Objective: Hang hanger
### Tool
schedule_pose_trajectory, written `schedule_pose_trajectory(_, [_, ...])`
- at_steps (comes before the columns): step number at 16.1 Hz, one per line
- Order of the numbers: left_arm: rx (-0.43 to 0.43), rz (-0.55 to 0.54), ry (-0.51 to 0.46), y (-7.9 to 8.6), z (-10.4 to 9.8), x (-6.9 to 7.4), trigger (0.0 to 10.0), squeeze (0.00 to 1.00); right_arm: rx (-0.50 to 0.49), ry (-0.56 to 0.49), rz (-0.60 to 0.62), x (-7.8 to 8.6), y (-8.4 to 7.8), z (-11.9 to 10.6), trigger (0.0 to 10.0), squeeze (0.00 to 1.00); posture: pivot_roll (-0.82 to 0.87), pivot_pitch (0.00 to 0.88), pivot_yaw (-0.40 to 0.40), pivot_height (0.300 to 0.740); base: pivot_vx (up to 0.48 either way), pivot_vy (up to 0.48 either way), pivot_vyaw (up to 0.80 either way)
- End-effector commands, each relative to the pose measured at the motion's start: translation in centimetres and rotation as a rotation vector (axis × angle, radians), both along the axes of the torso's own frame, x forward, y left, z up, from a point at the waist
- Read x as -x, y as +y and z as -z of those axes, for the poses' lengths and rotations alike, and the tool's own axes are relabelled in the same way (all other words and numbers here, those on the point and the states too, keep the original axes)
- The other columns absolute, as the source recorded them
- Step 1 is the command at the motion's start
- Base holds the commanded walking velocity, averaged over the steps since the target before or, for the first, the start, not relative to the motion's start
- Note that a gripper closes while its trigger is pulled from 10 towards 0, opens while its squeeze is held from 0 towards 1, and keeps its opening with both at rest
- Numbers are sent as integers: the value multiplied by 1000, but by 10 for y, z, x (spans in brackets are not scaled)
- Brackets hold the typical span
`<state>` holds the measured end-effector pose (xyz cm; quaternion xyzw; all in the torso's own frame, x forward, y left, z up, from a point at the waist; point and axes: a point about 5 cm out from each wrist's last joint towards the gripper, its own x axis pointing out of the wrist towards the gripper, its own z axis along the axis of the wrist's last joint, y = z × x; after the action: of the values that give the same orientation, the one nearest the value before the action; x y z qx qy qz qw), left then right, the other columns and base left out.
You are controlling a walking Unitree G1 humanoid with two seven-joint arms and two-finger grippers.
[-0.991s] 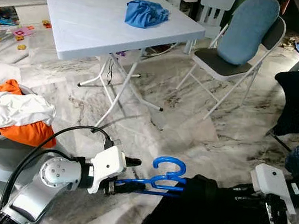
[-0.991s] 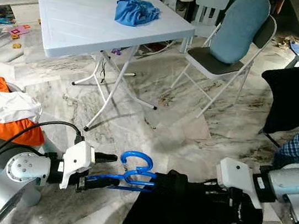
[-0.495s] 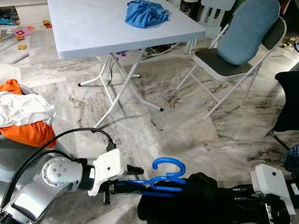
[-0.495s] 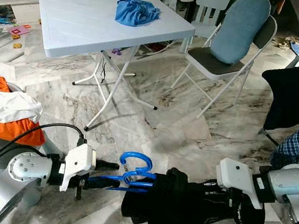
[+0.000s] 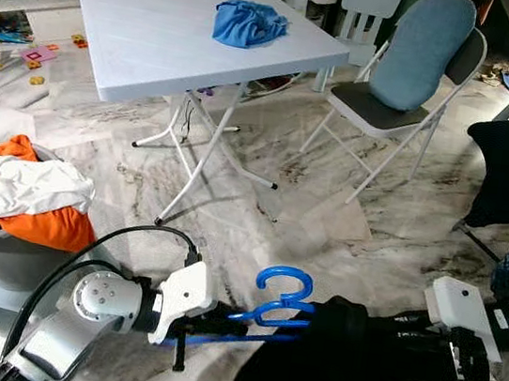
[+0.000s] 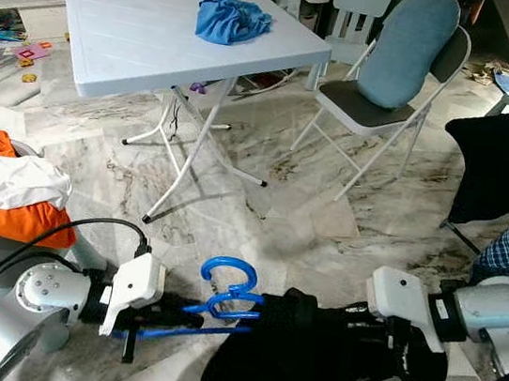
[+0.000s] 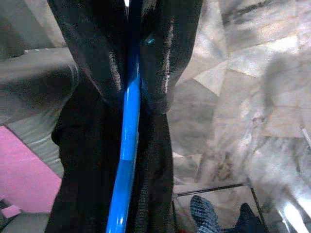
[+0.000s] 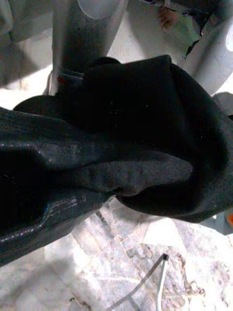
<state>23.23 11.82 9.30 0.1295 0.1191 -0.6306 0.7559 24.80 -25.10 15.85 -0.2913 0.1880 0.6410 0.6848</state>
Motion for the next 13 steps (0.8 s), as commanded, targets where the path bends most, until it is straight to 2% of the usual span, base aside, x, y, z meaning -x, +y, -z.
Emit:
schedule_pose_trajectory(1, [10, 5, 17, -1, -2, 1, 0, 0, -39, -65, -19, -6, 6, -11, 10000, 0, -147, 44, 14, 740, 0, 0, 0])
schedule_pose_trajectory(5, [50, -54, -8, -2, -4, -4, 0, 0, -56, -101, -8, -10, 11, -9, 10000, 0, -146, 40, 15, 740, 0, 0, 0])
schedule_pose_trajectory(7, [84, -113, -29, -2, -5, -9, 0, 0, -72, -149, 22, -17, 15, -6, 10000, 0, -144, 40, 15, 740, 0, 0, 0])
schedule_pose_trajectory(10, [105, -166, -35, 0, -2, -11, 0, 0, -124, -163, 62, -29, 23, -4, 10000, 4, -141, 38, 12, 740, 0, 0, 0])
schedule_pose_trajectory(11, [109, -197, -41, 2, 0, -14, 0, 0, -145, -183, 89, -39, 27, -5, 10000, 1000, -139, 40, 11, 740, 0, 0, 0])
schedule_pose_trajectory(13, [130, -250, -49, 4, 2, -18, 0, 0, -159, -255, 119, -50, 34, -9, 10000, 1000, -137, 40, 7, 740, 0, 0, 0])
